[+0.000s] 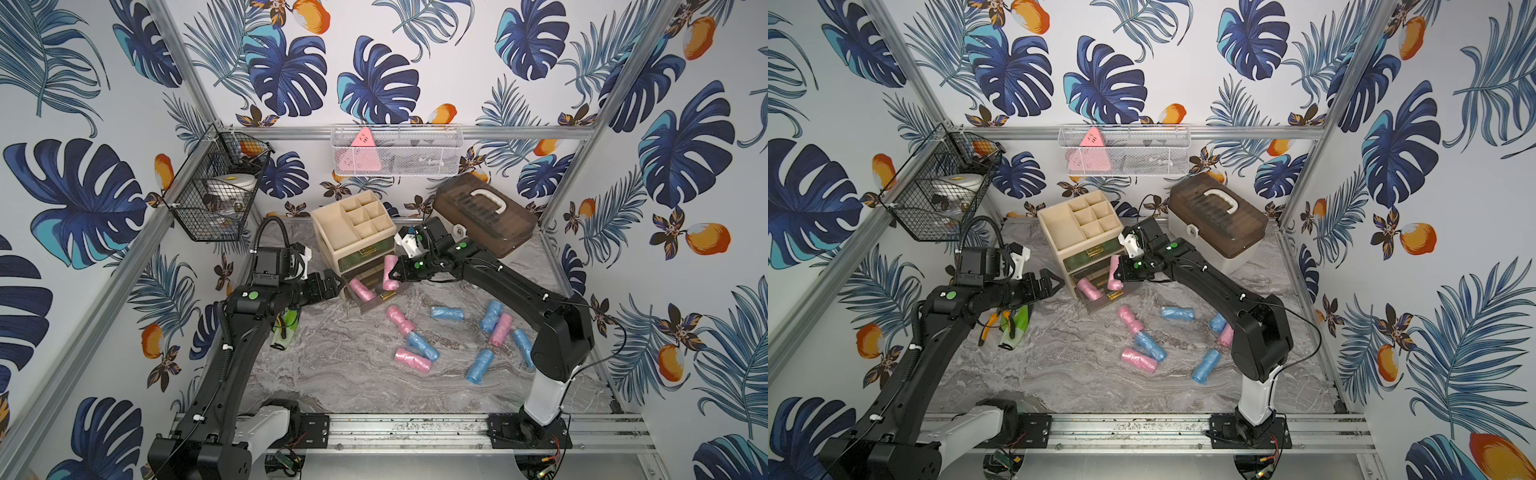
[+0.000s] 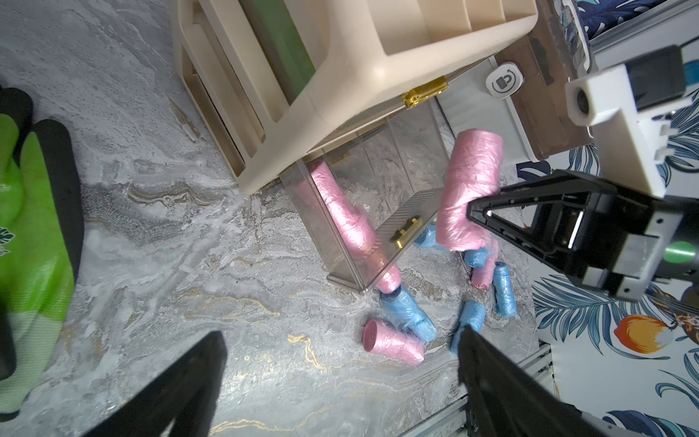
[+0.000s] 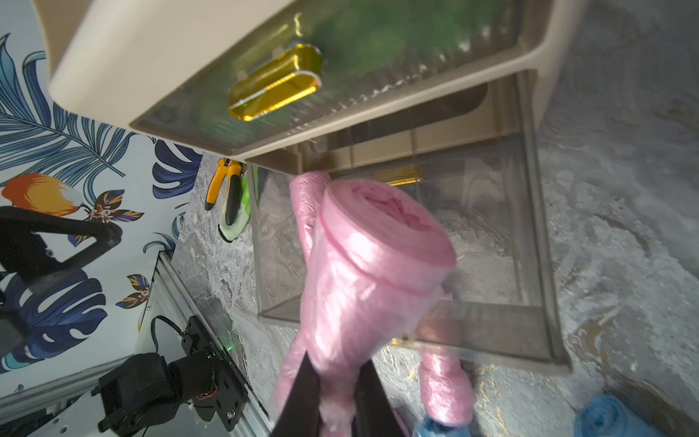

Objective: Sort the rolls of trash bags by color and place them into the drawer
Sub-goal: Place the roll of trash bags in the drawer.

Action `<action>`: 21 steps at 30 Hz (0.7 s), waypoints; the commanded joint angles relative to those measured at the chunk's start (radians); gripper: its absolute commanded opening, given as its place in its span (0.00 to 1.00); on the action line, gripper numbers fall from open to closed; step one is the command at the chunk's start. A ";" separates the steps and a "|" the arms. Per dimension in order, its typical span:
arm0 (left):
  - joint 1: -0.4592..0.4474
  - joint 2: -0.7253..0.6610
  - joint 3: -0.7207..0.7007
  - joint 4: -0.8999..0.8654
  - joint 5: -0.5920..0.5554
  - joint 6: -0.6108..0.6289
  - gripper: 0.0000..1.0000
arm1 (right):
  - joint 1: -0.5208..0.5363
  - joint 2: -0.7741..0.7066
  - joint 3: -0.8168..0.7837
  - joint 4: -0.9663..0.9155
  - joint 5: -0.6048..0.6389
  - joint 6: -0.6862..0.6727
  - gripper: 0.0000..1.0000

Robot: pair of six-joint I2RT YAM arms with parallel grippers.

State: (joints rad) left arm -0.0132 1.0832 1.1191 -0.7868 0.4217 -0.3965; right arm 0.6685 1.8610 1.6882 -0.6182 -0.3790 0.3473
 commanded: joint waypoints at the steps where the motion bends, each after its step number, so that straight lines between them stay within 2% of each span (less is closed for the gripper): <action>1: 0.001 -0.005 -0.003 -0.008 0.003 0.012 0.99 | 0.018 0.051 0.068 -0.002 0.001 -0.033 0.10; 9: 0.001 -0.008 -0.003 -0.015 0.002 0.015 0.99 | 0.052 0.142 0.131 -0.051 0.101 -0.109 0.10; 14: 0.002 -0.003 0.000 -0.012 0.005 0.012 0.99 | 0.059 0.175 0.146 -0.051 0.113 -0.123 0.12; 19: 0.002 -0.002 0.005 -0.013 0.004 0.011 0.99 | 0.074 0.225 0.181 -0.064 0.098 -0.122 0.24; 21: 0.002 -0.002 0.005 -0.014 0.000 0.012 0.99 | 0.078 0.233 0.188 -0.065 0.091 -0.116 0.34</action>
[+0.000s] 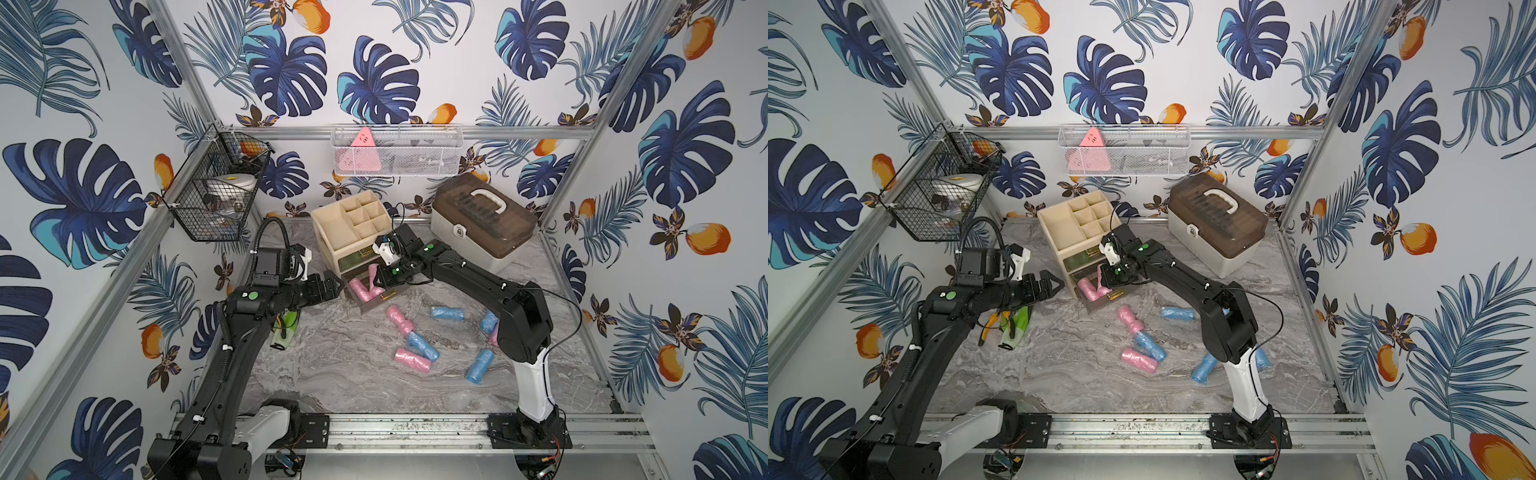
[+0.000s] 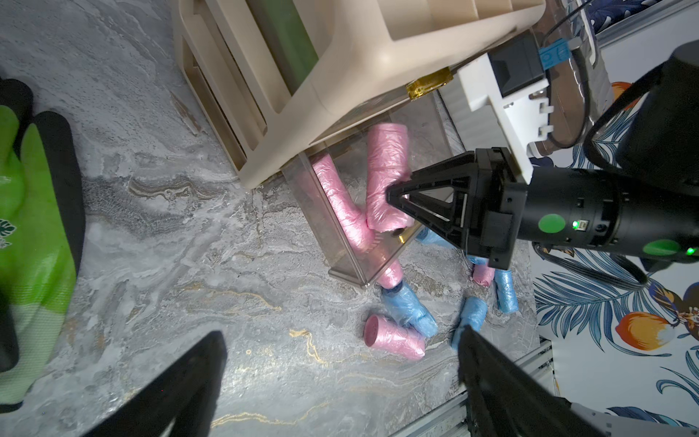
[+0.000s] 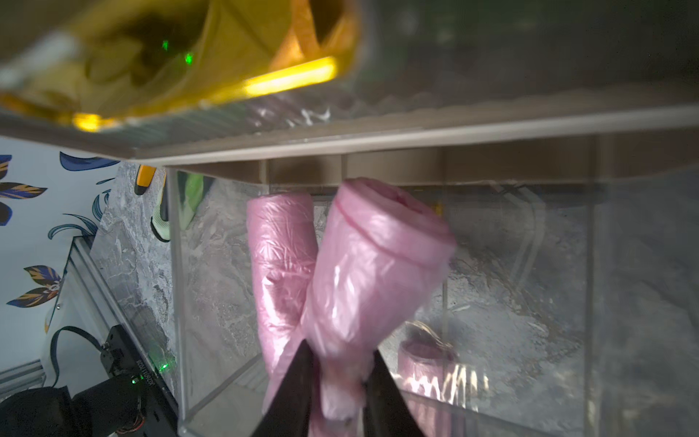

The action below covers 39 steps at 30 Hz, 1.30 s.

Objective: Sort the rolls of trash bags by color and place them into the drawer
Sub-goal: Place the roll of trash bags in the drawer, then pick up the roll of trash bags from the center of the board.

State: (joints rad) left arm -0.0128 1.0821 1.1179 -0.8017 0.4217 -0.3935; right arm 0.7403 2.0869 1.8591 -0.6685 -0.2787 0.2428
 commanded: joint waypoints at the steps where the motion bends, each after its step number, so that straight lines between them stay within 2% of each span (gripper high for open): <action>1: 0.001 0.000 0.006 -0.001 0.000 0.010 0.99 | 0.007 0.010 0.017 -0.010 -0.016 -0.006 0.37; 5: 0.002 -0.002 0.006 -0.003 0.000 0.011 0.99 | 0.006 0.001 -0.002 0.019 -0.052 0.023 0.49; 10: 0.001 -0.002 0.010 -0.004 -0.001 0.011 0.99 | 0.005 -0.033 -0.034 0.049 -0.077 0.043 0.52; 18: 0.002 -0.002 0.009 0.002 0.004 0.009 0.99 | -0.007 -0.182 -0.148 0.074 -0.014 0.052 0.57; 25: 0.002 -0.008 0.013 0.001 0.003 0.008 0.99 | -0.008 -0.302 -0.262 0.031 0.055 0.028 0.55; 32: 0.003 -0.013 0.011 0.005 0.000 0.004 0.99 | 0.004 -0.432 -0.453 -0.010 0.039 0.001 0.53; 39: 0.002 -0.019 0.000 0.007 -0.001 0.000 0.99 | 0.142 -0.527 -0.650 -0.045 0.152 -0.012 0.57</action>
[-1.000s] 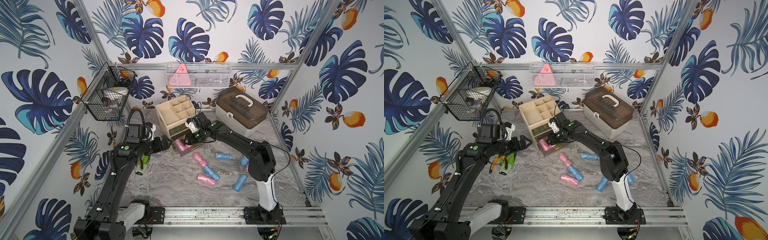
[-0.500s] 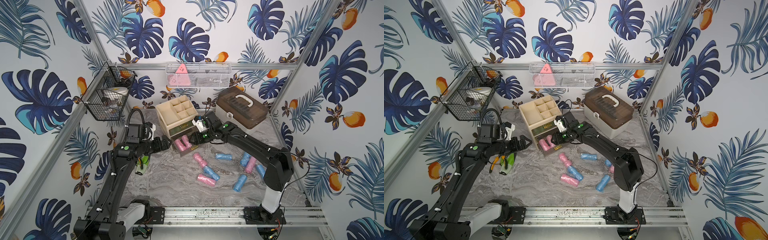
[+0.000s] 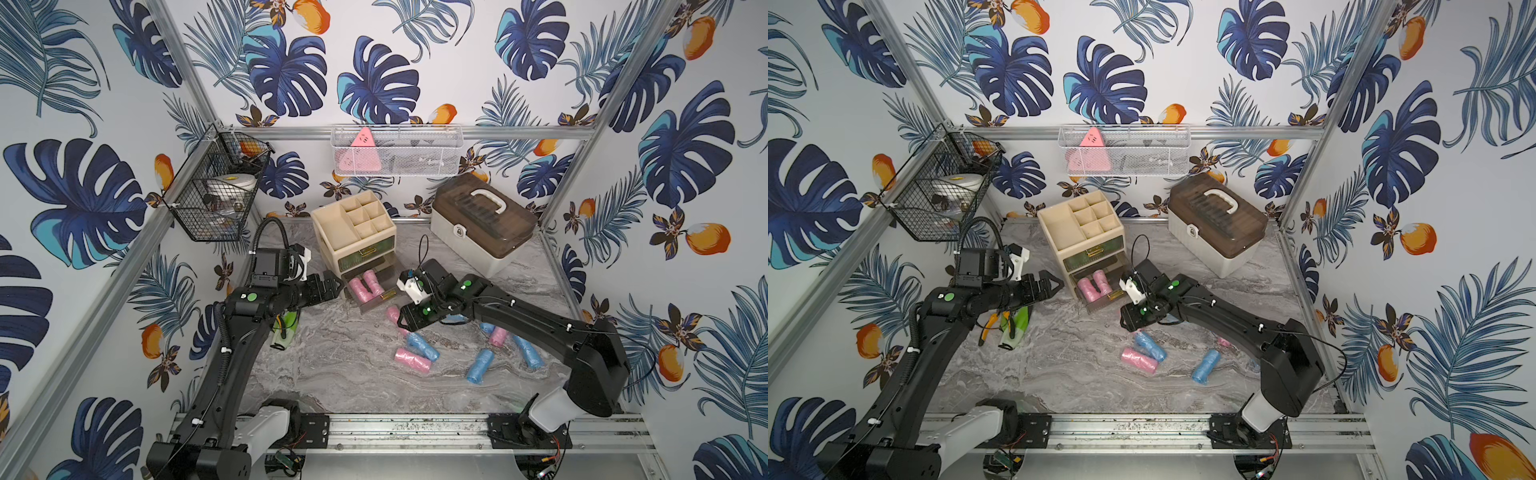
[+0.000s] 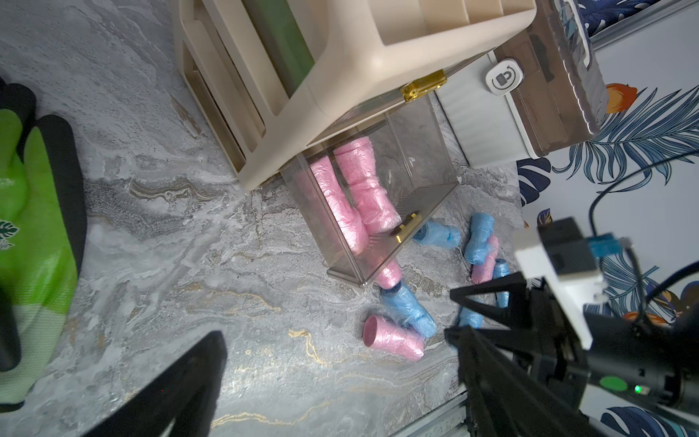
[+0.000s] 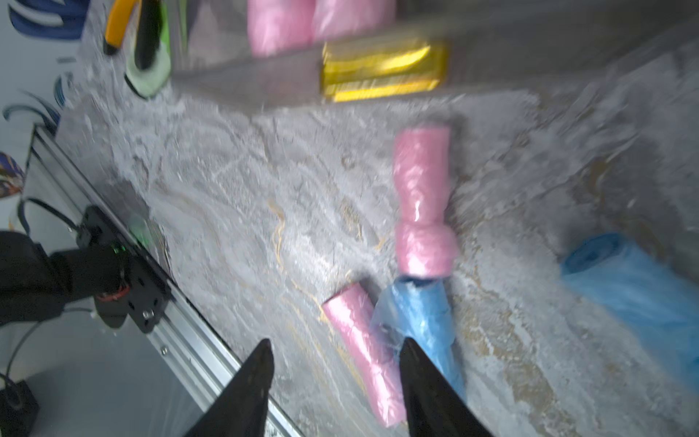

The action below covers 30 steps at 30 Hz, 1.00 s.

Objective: Sort the rolls of trash bags by color and place them into the drawer
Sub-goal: Pick up the roll of trash bags from the center of the board.

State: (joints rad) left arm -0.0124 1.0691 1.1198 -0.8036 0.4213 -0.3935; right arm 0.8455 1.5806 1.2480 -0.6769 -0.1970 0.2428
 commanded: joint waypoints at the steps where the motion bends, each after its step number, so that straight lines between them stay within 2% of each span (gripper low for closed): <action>1: 0.002 -0.006 -0.004 0.012 0.000 -0.001 0.99 | 0.057 -0.025 -0.063 -0.035 0.088 -0.008 0.57; 10: 0.002 -0.009 -0.014 0.014 0.006 -0.005 0.99 | 0.176 0.039 -0.176 -0.001 0.166 0.015 0.57; 21: 0.002 -0.008 -0.014 0.007 0.003 0.003 0.99 | 0.213 0.167 -0.161 0.022 0.264 0.030 0.55; 25: 0.002 -0.003 -0.010 0.008 0.002 0.005 0.99 | 0.218 0.181 -0.157 0.027 0.267 0.034 0.50; 30: 0.002 0.006 -0.009 0.014 0.007 0.001 0.99 | 0.219 0.185 -0.154 0.024 0.277 0.035 0.37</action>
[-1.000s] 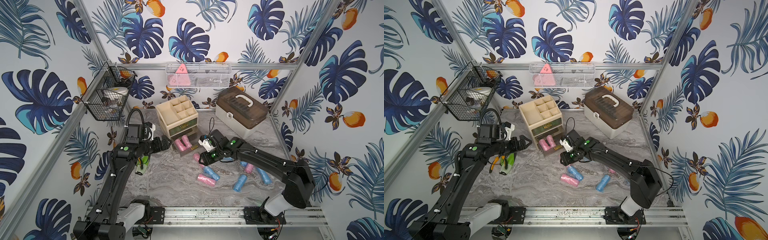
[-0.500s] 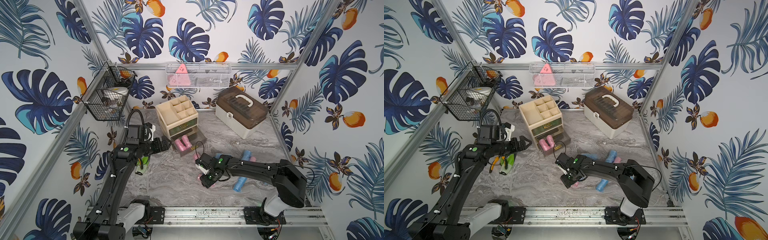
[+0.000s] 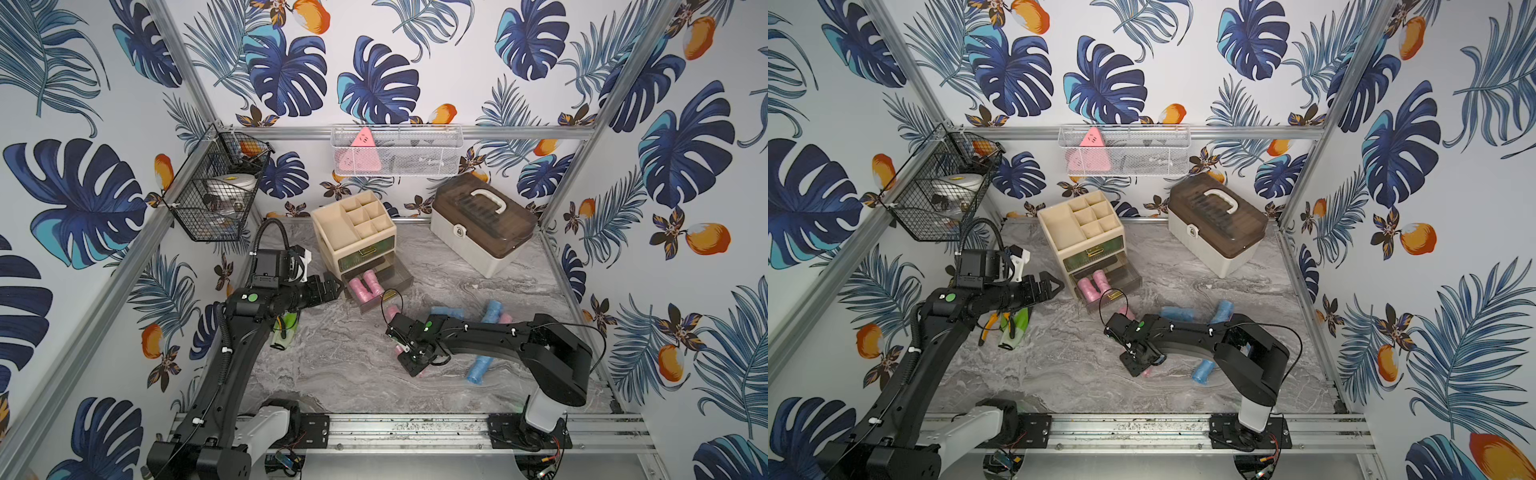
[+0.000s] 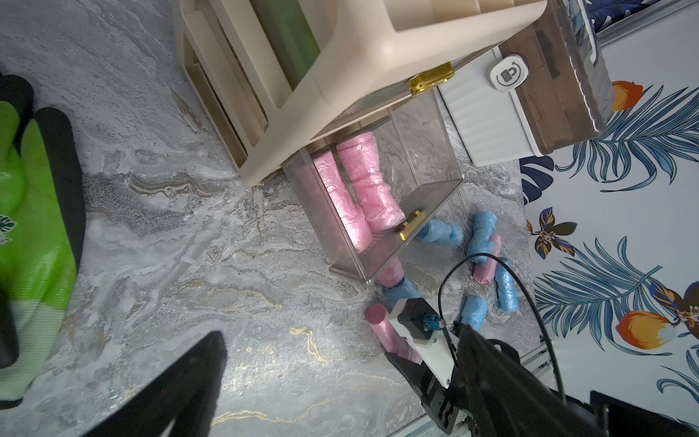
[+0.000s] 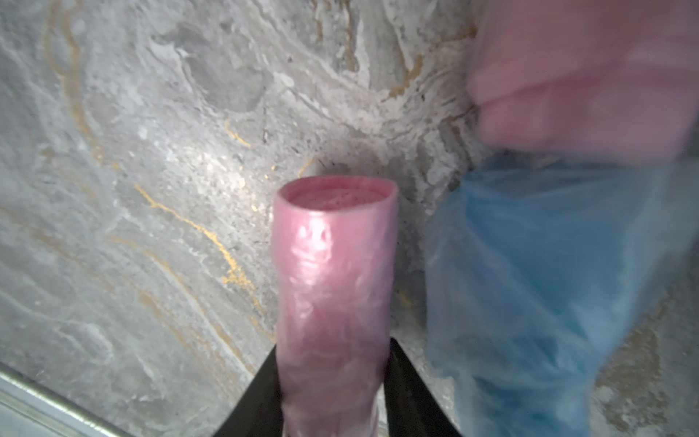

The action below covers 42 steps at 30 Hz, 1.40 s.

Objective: Sort the rolls of trash bags by color and place them into the drawer
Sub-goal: Pick up the roll of trash bags from the center of the board, then place the roll of trash bags in the drawer.

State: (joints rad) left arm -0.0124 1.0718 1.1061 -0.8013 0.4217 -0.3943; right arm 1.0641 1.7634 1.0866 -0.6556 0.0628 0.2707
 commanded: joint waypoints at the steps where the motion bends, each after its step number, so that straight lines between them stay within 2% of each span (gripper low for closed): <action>1: 0.002 0.004 0.006 0.012 0.006 0.002 0.99 | 0.000 -0.001 0.008 0.002 0.019 0.009 0.31; 5: 0.002 0.009 0.016 0.010 0.004 0.005 0.99 | 0.000 -0.041 0.008 -0.002 0.008 0.012 0.21; 14: 0.003 0.017 0.021 0.019 0.012 0.000 0.99 | -0.012 -0.175 0.082 -0.046 -0.013 -0.002 0.16; 22: 0.002 0.023 0.016 0.037 0.029 -0.007 0.99 | -0.109 -0.232 0.218 -0.028 -0.120 -0.028 0.16; 33: 0.002 0.039 0.033 0.050 0.046 -0.018 0.99 | -0.286 -0.094 0.426 0.022 -0.263 -0.052 0.13; 42: 0.002 0.043 0.037 0.054 0.047 -0.019 0.99 | -0.343 0.057 0.568 0.039 -0.303 -0.046 0.12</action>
State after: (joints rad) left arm -0.0124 1.1141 1.1351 -0.7670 0.4595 -0.4019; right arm 0.7300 1.7947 1.6222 -0.6502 -0.2115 0.2291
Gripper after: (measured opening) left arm 0.988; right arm 0.195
